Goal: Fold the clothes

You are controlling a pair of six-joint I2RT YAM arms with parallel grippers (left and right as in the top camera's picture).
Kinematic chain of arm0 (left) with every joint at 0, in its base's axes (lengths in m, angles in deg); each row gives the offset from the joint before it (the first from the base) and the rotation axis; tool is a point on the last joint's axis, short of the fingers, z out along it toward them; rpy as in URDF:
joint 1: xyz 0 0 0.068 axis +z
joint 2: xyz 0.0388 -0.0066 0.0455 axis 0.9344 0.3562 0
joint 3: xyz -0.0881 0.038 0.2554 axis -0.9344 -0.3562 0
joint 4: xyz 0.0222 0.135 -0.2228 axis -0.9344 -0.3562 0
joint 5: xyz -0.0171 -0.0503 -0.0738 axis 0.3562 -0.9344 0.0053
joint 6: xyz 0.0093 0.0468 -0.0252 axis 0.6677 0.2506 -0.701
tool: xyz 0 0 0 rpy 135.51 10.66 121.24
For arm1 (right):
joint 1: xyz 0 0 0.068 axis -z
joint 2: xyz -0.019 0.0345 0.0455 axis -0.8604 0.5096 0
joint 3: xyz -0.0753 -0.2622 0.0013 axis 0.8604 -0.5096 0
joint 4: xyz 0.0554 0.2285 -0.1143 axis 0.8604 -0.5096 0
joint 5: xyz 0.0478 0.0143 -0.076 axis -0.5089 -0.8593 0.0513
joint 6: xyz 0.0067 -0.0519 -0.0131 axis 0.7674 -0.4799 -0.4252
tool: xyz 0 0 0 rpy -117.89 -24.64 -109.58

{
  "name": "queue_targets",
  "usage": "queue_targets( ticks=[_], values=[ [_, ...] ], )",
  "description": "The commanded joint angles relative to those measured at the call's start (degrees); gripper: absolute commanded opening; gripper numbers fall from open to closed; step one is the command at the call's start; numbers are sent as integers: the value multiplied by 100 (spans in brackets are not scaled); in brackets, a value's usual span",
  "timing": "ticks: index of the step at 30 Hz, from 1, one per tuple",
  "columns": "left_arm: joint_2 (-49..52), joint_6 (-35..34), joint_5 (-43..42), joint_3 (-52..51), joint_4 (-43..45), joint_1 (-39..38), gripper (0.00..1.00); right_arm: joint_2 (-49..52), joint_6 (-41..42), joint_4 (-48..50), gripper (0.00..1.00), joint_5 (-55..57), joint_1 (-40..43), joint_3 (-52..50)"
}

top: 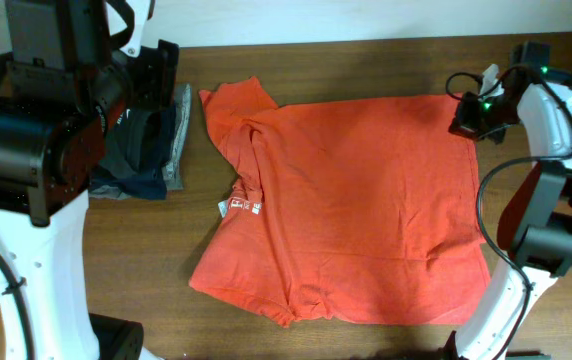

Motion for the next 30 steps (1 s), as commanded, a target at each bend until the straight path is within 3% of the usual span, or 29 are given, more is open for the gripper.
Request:
queue_targets(
  ticks=[1, 11, 18, 24, 27, 28, 30],
  values=[
    [-79, -105, -83, -22, -20, -7, 76, 345, 42, 321, 4, 256, -92, 0],
    [-76, -105, -83, -22, -22, -7, 80, 855, 372, 887, 5, 1067, -98, -15],
    [-79, -105, -83, -22, -72, -7, 84, 1174, 411, 647, 5, 3042, 236, -31],
    [-76, -105, -87, -22, -85, -7, 96, 1244, 452, 573, 4, 3117, 1034, -9],
    [-76, -105, -103, -57, -157, -7, 99, 1207, 337, 496, 5, 2603, 1263, 87],
    [-61, -105, -111, -186, -199, -7, 99, 1025, 72, 306, 18, 1814, 1362, 313],
    [-35, -103, -190, -282, -197, -7, 99, 859, 37, 116, 25, 1703, 1373, 514]
  ],
)
